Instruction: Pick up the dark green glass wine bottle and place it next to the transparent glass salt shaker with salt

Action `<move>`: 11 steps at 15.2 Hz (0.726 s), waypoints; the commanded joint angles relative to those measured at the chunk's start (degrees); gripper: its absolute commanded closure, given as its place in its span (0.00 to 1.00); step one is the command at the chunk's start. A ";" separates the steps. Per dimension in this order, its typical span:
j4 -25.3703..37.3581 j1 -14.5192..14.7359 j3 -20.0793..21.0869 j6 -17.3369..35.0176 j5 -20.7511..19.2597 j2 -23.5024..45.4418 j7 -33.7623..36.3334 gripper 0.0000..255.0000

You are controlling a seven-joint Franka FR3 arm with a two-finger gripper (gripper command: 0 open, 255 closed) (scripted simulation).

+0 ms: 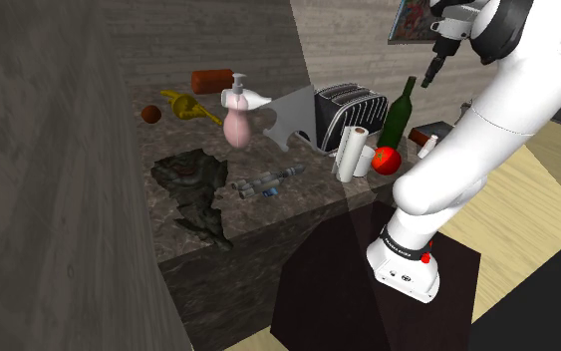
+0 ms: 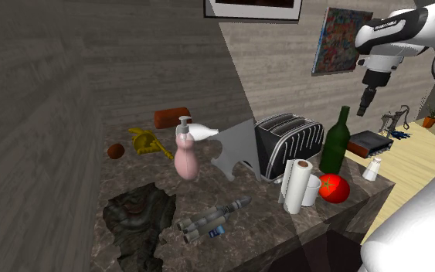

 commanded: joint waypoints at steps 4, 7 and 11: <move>8.51 -0.02 -0.39 -7.46 0.97 1.44 -0.77 0.00; 8.51 -0.02 -0.39 -7.46 0.97 1.43 -0.77 0.00; 8.51 -0.02 -0.39 -7.46 0.97 1.44 -0.77 0.00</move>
